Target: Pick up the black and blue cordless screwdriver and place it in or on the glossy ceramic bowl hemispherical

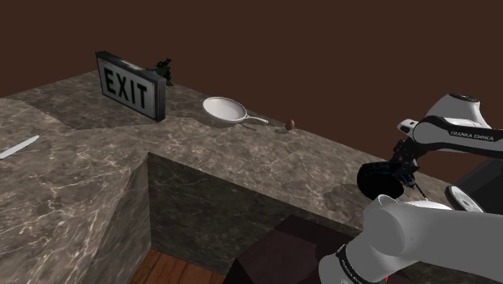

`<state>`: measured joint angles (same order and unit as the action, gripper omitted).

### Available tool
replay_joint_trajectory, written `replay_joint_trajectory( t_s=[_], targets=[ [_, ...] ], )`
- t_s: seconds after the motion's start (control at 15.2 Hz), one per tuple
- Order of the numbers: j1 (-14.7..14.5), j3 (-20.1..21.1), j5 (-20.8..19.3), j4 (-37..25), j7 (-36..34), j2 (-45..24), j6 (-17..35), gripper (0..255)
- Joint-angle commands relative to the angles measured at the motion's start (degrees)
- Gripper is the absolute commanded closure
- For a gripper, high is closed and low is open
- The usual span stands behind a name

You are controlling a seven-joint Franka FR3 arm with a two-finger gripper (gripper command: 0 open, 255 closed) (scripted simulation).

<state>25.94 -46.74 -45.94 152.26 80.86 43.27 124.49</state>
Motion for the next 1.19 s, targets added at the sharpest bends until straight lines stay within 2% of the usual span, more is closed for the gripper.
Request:
replay_joint_trajectory(
  t_s=[0.0,0.2,0.26,0.59,0.86,1.12],
  targets=[
    [0.01,-0.01,-0.04,0.05,-0.02,0.01,0.06,255],
    [0.01,-0.01,-0.04,0.05,-0.02,0.01,0.06,255],
    [0.01,-0.01,-0.04,0.05,-0.02,0.01,0.06,0],
    [0.01,-0.01,-0.04,0.05,-0.02,0.01,0.06,0],
    [0.72,5.91,3.79,-2.92,1.09,4.91,-8.54,0],
    [0.72,5.91,3.8,-2.91,1.09,4.91,-8.54,0]
  ],
)
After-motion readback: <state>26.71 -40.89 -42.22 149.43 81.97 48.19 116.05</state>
